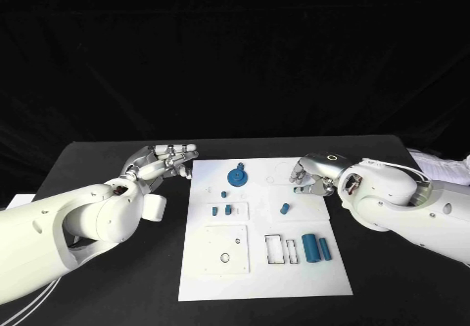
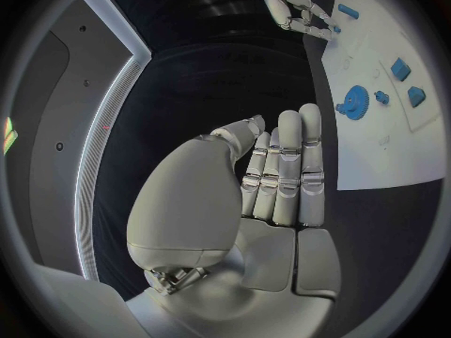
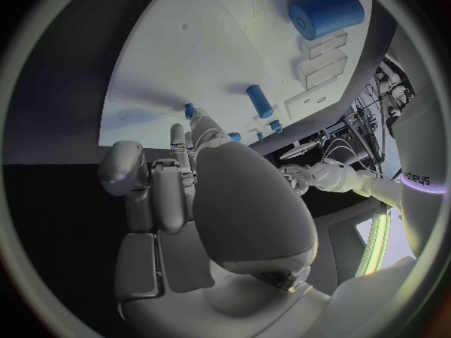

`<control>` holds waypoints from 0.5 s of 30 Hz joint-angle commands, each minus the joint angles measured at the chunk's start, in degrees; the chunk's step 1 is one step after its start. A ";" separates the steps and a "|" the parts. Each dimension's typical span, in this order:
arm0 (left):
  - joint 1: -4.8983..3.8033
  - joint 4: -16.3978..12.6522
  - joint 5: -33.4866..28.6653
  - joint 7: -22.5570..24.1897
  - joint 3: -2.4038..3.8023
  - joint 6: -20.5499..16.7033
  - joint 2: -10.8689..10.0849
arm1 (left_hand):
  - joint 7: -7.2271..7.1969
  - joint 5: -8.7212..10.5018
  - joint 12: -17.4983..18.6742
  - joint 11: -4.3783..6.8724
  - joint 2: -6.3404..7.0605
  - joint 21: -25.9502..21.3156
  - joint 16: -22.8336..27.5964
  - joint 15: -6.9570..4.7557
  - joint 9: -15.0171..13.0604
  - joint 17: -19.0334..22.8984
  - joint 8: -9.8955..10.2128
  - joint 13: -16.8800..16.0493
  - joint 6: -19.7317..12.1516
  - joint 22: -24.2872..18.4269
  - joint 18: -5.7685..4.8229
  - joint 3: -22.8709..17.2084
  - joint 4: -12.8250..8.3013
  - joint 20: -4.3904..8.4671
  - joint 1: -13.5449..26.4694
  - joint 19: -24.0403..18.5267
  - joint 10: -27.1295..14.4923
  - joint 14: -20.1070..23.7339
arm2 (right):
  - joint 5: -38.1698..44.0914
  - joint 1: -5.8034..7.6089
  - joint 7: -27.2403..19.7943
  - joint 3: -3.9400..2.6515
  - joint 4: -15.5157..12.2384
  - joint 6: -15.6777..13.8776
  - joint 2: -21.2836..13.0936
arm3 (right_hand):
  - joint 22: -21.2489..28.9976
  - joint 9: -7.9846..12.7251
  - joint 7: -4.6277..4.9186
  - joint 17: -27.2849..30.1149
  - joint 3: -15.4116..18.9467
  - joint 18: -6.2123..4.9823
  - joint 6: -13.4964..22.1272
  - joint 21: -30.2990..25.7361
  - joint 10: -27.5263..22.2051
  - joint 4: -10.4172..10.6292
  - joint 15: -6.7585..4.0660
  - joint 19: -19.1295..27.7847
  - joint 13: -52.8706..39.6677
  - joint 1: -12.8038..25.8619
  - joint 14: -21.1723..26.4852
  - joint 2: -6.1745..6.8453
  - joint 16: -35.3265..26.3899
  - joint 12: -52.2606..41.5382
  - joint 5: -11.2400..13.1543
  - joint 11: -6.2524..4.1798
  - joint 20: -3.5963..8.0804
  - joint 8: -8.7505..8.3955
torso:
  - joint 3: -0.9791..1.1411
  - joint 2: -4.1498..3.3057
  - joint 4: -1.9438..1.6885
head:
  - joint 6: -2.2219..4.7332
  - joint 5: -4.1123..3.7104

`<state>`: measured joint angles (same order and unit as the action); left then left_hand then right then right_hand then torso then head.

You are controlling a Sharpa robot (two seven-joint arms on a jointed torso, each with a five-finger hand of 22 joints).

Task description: Assemble the parts on the task board

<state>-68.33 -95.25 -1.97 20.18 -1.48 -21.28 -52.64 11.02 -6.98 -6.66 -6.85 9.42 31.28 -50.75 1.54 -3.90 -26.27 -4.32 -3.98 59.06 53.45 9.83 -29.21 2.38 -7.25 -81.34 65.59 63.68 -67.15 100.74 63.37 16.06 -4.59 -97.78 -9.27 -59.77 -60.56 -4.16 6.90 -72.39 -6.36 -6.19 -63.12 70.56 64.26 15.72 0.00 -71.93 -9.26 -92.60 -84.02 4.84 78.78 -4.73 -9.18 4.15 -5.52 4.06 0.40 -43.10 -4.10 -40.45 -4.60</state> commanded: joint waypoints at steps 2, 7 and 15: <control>0.02 -0.32 -3.15 2.30 0.02 0.95 -0.14 | -0.04 -0.12 -0.34 0.00 -0.20 -0.37 -0.39 0.08 -0.04 0.10 -0.29 -0.06 0.28 -0.07 0.63 0.41 -0.06 0.03 0.20 -0.37 0.34 -0.43 | 2.76 -0.20 1.19 0.01 0.22 4.18 0.40 | -0.09 -0.04 -0.36 -0.05 -1.15 -0.24 -0.58 -0.34 0.65 -0.18 -0.54 -0.20 0.73 -0.21 -2.67 0.20 -0.30 0.18 0.76 -0.39 0.41 -0.13 | 0.07 -0.03 0.01 | -0.18 0.04; 0.02 -0.36 -3.17 2.23 0.02 0.88 -0.31 | -0.07 -0.13 -0.44 0.03 -0.24 -0.39 -0.42 0.06 -0.05 0.14 -0.35 -0.05 0.37 -0.09 0.64 0.49 -0.12 0.04 0.19 -0.37 0.33 -0.41 | 2.82 -0.33 1.24 0.01 0.38 5.16 0.66 | -0.62 -0.24 -0.52 -0.38 -2.65 -0.13 -1.82 0.01 2.03 -0.56 -0.81 -0.57 1.66 -0.61 -2.79 -0.02 -0.08 -0.02 1.36 -0.65 0.61 0.17 | 0.12 -0.03 0.06 | -0.34 0.06; 0.02 -0.39 -3.10 2.00 0.02 0.79 -0.40 | -0.10 -0.14 -0.49 0.04 -0.26 -0.40 -0.43 0.04 -0.06 0.16 -0.40 -0.04 0.43 -0.11 0.65 0.54 -0.18 0.05 0.15 -0.36 0.30 -0.40 | 2.74 -0.57 0.90 0.02 0.72 6.00 1.22 | -1.50 -0.51 -0.63 -0.67 -5.83 0.05 -3.35 0.64 3.95 -1.38 -1.00 -1.09 2.97 -0.94 -2.90 -0.43 0.16 0.05 1.93 -0.82 0.82 0.33 | 0.10 0.00 0.04 | -0.45 0.04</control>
<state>-68.31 -95.43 -4.41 21.29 -1.49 -21.25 -53.06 11.02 -6.98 -6.89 -6.85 9.42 31.06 -50.98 1.55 -3.90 -26.19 -4.31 -3.97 59.06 53.40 9.82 -29.06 2.22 -7.25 -81.34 65.59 63.67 -67.16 102.40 62.99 16.78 -4.65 -97.14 -5.48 -58.68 -62.03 -4.55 6.19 -73.03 -11.99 -6.19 -66.15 70.97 67.93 14.38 -0.44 -72.64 -6.37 -93.21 -84.02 4.23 78.78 -4.74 -7.43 3.27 -4.81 3.99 0.51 -43.11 -4.06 -40.87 -4.56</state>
